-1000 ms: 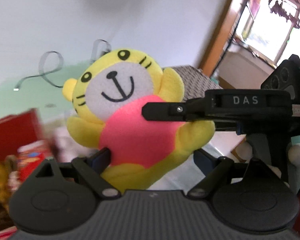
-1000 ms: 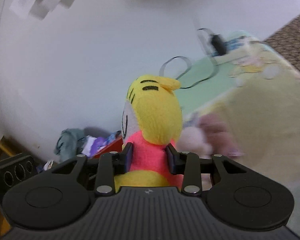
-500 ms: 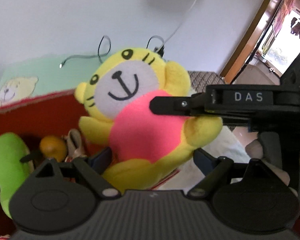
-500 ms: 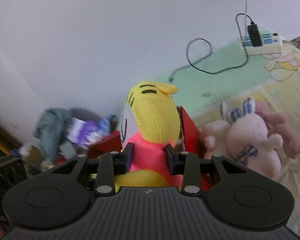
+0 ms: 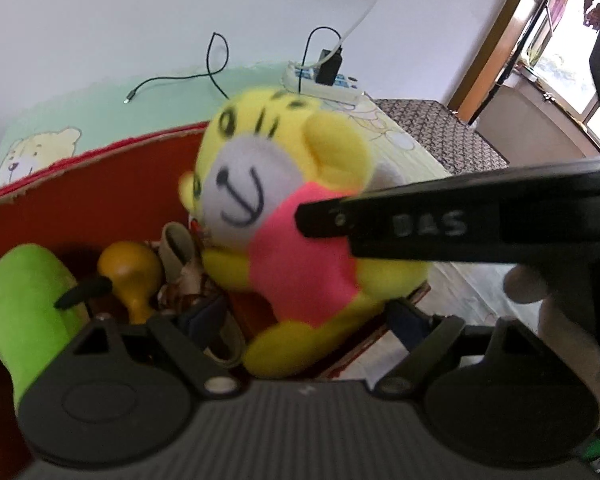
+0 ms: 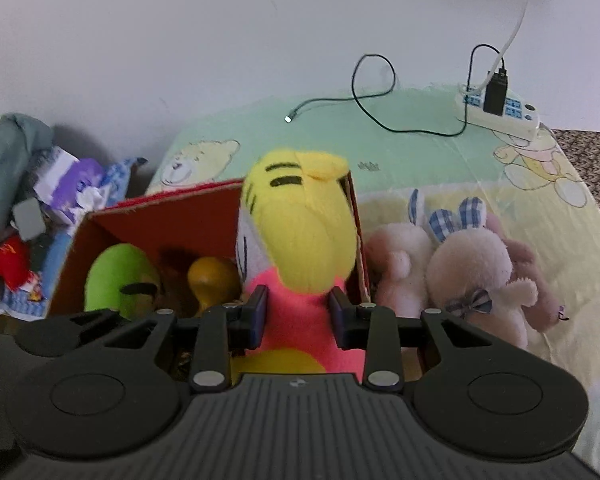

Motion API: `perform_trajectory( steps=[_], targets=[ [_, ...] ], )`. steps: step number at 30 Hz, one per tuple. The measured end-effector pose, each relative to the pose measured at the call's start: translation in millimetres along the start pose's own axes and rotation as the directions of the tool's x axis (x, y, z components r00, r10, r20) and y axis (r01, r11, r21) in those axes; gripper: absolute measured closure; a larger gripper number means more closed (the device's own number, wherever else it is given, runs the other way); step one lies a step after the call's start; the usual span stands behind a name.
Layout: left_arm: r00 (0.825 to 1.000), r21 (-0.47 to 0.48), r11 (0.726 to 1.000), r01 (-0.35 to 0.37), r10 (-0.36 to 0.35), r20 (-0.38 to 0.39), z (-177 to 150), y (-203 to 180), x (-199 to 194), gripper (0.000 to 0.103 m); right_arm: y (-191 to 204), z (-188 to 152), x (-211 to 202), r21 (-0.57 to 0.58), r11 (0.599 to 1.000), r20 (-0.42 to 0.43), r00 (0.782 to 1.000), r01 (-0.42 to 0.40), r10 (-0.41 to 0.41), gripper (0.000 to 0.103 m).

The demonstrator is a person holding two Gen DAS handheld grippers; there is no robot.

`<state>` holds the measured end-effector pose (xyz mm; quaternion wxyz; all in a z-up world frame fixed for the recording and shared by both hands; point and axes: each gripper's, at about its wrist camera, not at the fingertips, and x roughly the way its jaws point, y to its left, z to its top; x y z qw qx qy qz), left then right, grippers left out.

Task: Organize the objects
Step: 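Lift the yellow tiger plush and carry it toward the red box, then lower the tiger plush into the red box and open the right gripper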

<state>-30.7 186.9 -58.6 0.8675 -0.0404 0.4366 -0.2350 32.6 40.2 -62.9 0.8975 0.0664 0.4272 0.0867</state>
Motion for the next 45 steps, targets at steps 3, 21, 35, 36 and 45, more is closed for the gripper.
perform_trajectory(
  steps=[3,21,35,36,45],
  targets=[
    [1.000,-0.020,1.000,0.012,-0.012,0.000,2,2,2,0.016,-2,2,14,0.010,1.000,-0.046,0.999,0.027,-0.027,0.069],
    [0.998,-0.085,0.996,-0.030,0.024,-0.064,9,-5,32,0.014,-29,-10,-5,0.091,0.991,0.071,0.994,-0.094,0.088,0.065],
    [0.992,-0.074,0.991,-0.107,0.102,-0.074,11,-19,32,0.015,-50,-18,-4,0.157,0.971,0.067,0.983,-0.178,0.169,0.079],
    [0.991,-0.072,0.991,-0.115,0.109,-0.072,12,-20,31,0.015,-52,-18,-5,0.162,0.969,0.068,0.982,-0.185,0.176,0.079],
    [0.987,-0.076,0.985,-0.156,0.151,-0.062,11,-30,21,0.015,-63,-20,-11,0.198,0.950,0.078,0.969,-0.244,0.233,0.077]
  ],
)
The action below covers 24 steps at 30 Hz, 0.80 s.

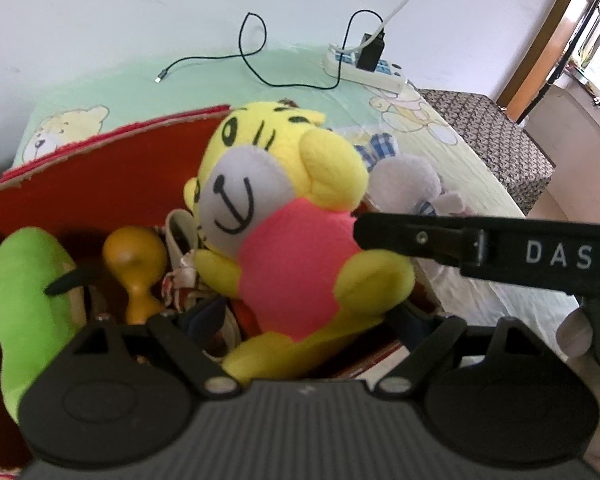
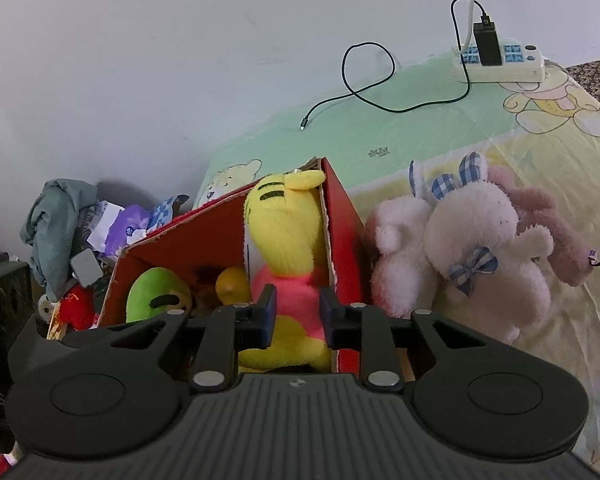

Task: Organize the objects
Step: 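Lower the tiger plush into the red box and open the right gripper, then move the right gripper to the pink bear and grasp it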

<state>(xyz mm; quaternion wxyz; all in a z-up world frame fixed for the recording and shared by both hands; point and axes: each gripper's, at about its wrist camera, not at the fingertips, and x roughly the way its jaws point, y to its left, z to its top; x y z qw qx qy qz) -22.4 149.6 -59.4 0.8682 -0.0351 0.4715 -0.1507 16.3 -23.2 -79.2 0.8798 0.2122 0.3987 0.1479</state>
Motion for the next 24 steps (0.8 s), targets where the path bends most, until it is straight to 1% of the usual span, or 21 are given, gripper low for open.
perform_trajectory(
  steps=[15,24],
  targets=[
    [0.996,0.026,0.997,-0.076,0.075,0.046,-7,-11,-17,0.013,-2,-5,-12,-0.019,1.000,0.018,1.000,-0.015,0.015,0.076],
    [0.994,0.027,0.995,-0.092,0.090,0.061,-10,-13,-19,0.013,-5,-9,-16,-0.015,0.999,0.027,0.999,-0.032,0.032,0.076]
  ],
)
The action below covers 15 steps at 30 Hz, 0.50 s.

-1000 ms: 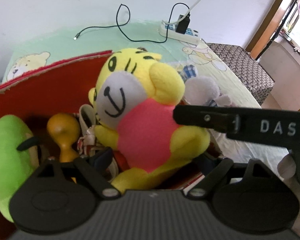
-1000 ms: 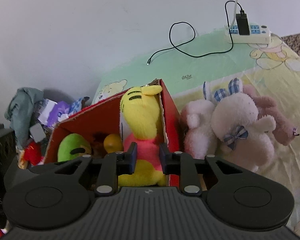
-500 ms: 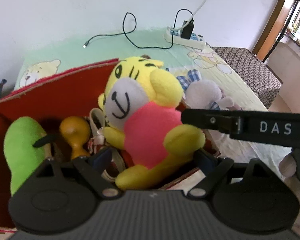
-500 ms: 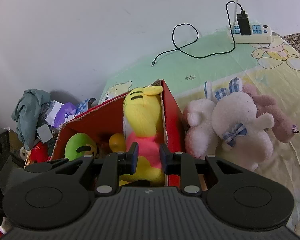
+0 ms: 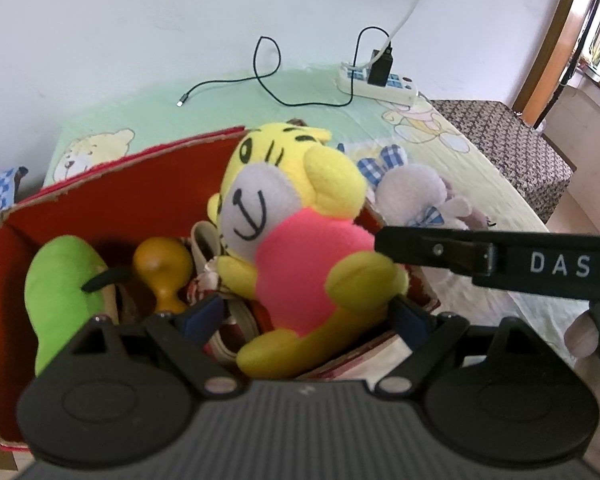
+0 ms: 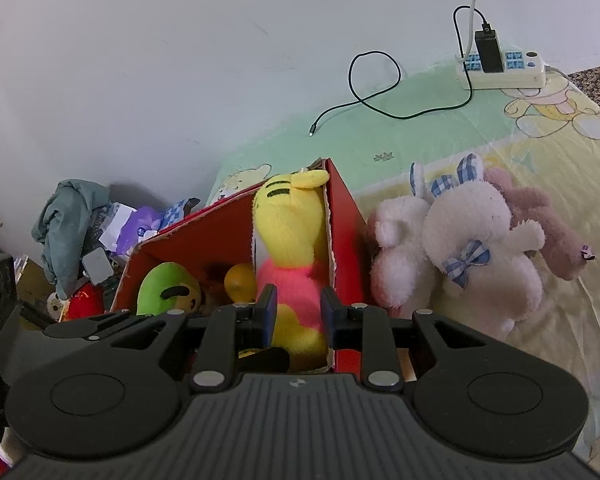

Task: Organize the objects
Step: 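Move the right gripper to the pink bear and grasp it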

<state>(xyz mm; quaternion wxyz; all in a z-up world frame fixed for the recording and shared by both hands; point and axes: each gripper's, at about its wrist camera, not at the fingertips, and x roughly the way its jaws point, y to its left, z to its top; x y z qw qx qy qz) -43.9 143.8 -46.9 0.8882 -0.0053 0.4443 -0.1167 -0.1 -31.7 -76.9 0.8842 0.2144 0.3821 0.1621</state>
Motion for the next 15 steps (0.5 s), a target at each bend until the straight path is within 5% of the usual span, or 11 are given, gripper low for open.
perform_trajectory(
  steps=[15],
  targets=[
    [0.995,-0.010,1.000,-0.013,0.014,0.095,3,-14,-34,0.015,-52,0,-35,0.050,0.999,0.033,0.999,0.003,-0.005,0.074]
  ],
)
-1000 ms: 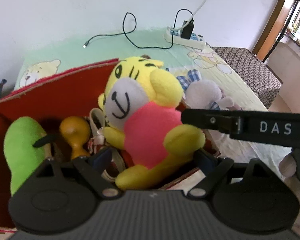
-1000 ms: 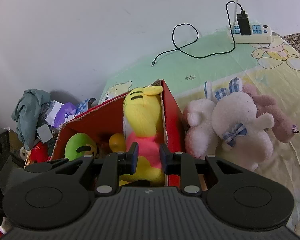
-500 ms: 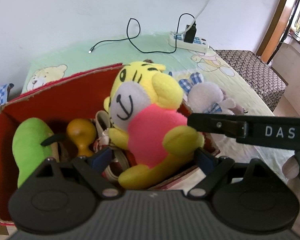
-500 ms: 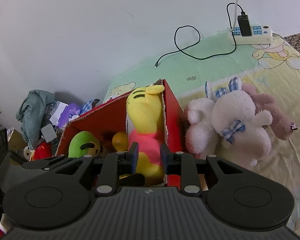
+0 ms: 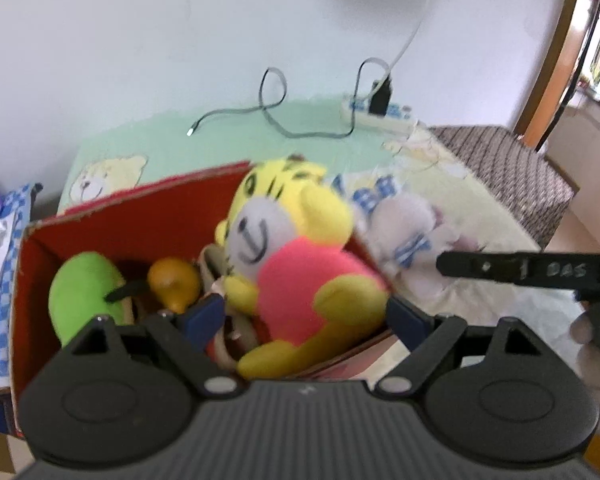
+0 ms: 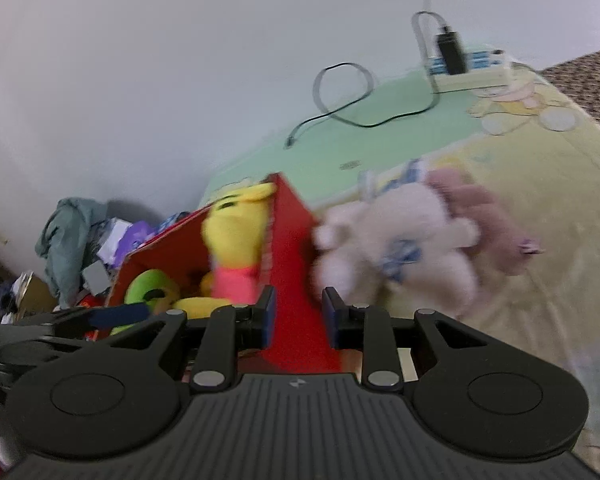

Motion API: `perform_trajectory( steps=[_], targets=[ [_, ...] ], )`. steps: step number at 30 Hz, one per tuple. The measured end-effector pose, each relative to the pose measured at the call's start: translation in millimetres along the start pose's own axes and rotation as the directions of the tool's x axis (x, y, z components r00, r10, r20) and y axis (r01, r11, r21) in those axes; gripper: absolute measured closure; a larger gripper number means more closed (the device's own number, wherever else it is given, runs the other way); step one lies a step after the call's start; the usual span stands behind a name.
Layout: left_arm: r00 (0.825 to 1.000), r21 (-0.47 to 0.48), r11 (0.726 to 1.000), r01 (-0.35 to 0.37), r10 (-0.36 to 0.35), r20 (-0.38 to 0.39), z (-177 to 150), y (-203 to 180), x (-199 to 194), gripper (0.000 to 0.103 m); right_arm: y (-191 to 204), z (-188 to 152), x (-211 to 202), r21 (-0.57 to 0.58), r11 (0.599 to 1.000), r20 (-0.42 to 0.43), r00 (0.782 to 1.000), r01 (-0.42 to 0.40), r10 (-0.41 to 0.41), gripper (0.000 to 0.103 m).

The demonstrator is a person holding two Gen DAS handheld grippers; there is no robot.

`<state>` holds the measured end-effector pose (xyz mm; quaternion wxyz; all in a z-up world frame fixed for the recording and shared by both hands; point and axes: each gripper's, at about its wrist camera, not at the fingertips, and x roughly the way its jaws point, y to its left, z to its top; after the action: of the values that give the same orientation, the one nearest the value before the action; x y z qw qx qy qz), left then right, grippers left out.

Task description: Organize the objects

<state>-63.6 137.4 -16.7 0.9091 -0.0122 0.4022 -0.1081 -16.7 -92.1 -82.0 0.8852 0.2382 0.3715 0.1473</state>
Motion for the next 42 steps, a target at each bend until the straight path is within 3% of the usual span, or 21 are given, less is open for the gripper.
perform_trajectory(
  steps=[5,12,19,29,31,33,37,42],
  targets=[
    [0.995,0.044,0.995,0.085,-0.087,0.041,10,-37,-4,0.015,-40,6,-10,0.071,0.996,0.000,0.998,0.058,-0.058,0.074],
    [0.983,0.135,0.974,0.183,-0.184,-0.011,12,-110,28,0.017,-93,15,-21,0.129,0.982,-0.006,0.991,0.135,-0.135,0.072],
    [0.967,0.079,0.966,0.246,-0.240,-0.083,2,-143,85,0.017,-144,32,-10,0.209,0.969,-0.035,0.991,0.135,-0.131,0.065],
    [0.974,0.011,0.992,0.128,-0.124,-0.189,-23,-151,125,0.017,-170,47,50,0.219,0.976,-0.155,0.988,0.017,0.018,0.059],
    [0.974,-0.017,0.994,0.108,-0.110,-0.198,-25,-147,128,0.017,-171,48,62,0.230,0.973,-0.183,0.982,-0.002,0.045,0.060],
    [0.974,-0.034,0.995,0.095,-0.100,-0.203,-26,-145,126,0.017,-171,48,69,0.242,0.970,-0.204,0.976,-0.023,0.074,0.067],
    [0.973,-0.046,0.994,0.096,-0.103,-0.207,-27,-151,125,0.017,-159,51,56,0.175,0.984,-0.167,0.983,-0.041,0.070,0.068],
    [0.963,-0.040,0.985,0.169,-0.174,-0.207,-26,-164,121,0.017,-160,48,11,0.126,0.992,-0.115,0.993,-0.015,0.029,0.068]
  ],
)
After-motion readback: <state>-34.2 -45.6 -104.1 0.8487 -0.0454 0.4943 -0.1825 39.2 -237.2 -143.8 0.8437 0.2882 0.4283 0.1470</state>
